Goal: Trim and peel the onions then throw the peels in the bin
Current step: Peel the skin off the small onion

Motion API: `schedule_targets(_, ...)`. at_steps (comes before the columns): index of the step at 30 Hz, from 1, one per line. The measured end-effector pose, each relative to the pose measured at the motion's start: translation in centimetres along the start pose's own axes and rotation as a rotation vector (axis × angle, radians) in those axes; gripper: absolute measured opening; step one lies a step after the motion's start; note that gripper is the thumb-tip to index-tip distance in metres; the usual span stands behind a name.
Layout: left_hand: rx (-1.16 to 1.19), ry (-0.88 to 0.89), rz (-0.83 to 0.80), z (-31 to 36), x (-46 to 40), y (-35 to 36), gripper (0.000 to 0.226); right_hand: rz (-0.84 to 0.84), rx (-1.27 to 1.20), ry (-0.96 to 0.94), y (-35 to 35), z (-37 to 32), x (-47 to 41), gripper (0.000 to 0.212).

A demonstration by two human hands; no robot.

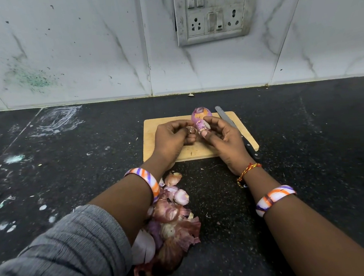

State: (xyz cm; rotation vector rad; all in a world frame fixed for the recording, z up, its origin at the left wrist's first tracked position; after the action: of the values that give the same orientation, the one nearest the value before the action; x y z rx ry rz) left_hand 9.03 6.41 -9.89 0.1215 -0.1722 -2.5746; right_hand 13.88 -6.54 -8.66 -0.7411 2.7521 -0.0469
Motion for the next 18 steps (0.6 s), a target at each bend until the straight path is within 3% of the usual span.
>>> schedule_targets(5,-0.015,-0.008,-0.053,-0.05,0.15,0.36,0.008,0.016,0.027,-0.006,-0.14,-0.11,0.08,0.042)
schedule_targets(9,-0.077,0.033,-0.018,0.27,0.17,-0.06,0.018,-0.027,0.007,-0.012,0.24,0.02,0.17,0.054)
schedule_targets(18,-0.023,0.042,-0.04,0.26,0.18,0.1,0.023,-0.005,0.02,-0.034,-0.06,-0.28,0.09,0.048)
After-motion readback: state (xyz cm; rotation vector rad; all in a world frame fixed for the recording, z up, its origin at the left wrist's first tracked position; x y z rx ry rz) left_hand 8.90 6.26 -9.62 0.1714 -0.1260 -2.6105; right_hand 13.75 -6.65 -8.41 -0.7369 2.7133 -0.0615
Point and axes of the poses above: each hand's wrist, its own x-axis away from the middle knuckle, its own y-axis out of the palm, z = x × y, the point moved 9 cm from there along -x, towards the middle knuckle, and after that the axes turned 2 degrees about -y, right-handed, at the moved point
